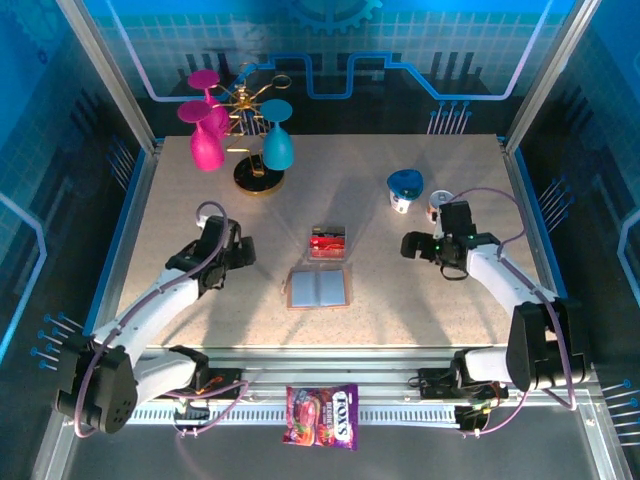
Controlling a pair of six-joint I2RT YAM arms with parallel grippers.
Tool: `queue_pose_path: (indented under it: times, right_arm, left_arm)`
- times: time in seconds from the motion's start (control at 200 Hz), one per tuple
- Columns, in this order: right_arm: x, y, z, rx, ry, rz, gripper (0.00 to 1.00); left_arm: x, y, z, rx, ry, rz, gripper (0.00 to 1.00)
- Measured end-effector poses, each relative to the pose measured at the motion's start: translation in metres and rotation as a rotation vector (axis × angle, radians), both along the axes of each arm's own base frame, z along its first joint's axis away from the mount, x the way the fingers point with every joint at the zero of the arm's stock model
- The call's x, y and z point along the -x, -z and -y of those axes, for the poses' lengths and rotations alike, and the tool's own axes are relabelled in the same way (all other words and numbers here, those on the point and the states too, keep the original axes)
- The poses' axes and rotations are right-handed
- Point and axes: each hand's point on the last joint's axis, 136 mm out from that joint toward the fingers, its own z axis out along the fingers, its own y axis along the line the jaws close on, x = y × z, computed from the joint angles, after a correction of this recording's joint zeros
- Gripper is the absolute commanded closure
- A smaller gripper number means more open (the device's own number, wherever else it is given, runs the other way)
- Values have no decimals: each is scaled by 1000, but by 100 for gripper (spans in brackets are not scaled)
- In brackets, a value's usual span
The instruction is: Take the credit cards out of the card holder
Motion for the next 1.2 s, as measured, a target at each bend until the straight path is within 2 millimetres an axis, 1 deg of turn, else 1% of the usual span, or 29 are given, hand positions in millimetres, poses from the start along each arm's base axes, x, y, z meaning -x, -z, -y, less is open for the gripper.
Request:
queue_pose_path:
  times: [0.075, 0.17, 0.25, 0.325, 0.38, 0.44, 0.505, 0.59, 0.66, 0.7, 0.76, 0.87, 0.966, 1.101, 1.201]
  right_arm:
    - [-6, 1, 19, 49, 40, 32, 0]
    - [-16, -2, 41, 99, 83, 88, 0]
    - [-26, -4, 47, 139, 63, 185, 0]
    - [-26, 1, 49, 181, 34, 287, 0]
    - [-23, 9, 51, 218, 18, 345, 0]
    - [-19, 17, 53, 246, 6, 375, 0]
    - [-22, 16, 54, 261, -4, 425, 0]
    - [-35, 0, 51, 263, -15, 532, 0]
    - [-46, -12, 48, 262, -22, 609, 0]
    - [-52, -15, 46, 261, -29, 642, 0]
    - [-58, -13, 44, 258, -41, 663, 0]
    - [-63, -2, 39, 249, -72, 660, 0]
    - [-64, 7, 33, 254, -102, 643, 0]
    - [-70, 0, 21, 271, -140, 667, 0]
    - [-72, -4, 19, 285, -144, 682, 0]
  left_arm:
    - [-3, 4, -19, -70, -31, 26, 1]
    - [-5, 16, -33, -136, -30, 61, 1]
    - [-5, 30, -39, -166, -16, 79, 1]
    - [-8, 39, -46, -177, -17, 87, 1]
    - [-15, 39, -48, -180, -16, 115, 1]
    - [-26, 32, -49, -173, -13, 177, 1]
    - [-37, 24, -47, -164, -5, 244, 1]
    - [-51, 15, -45, -159, 11, 331, 1]
    - [-62, 14, -41, -153, 35, 374, 1]
    - [-67, 16, -39, -146, 48, 389, 1]
    - [-73, 21, -39, -135, 59, 391, 1]
    - [-81, 32, -38, -111, 88, 392, 1]
    - [-86, 33, -40, -91, 103, 416, 1]
    - [-90, 26, -34, -67, 134, 457, 1]
    - [-91, 23, -31, -59, 151, 469, 1]
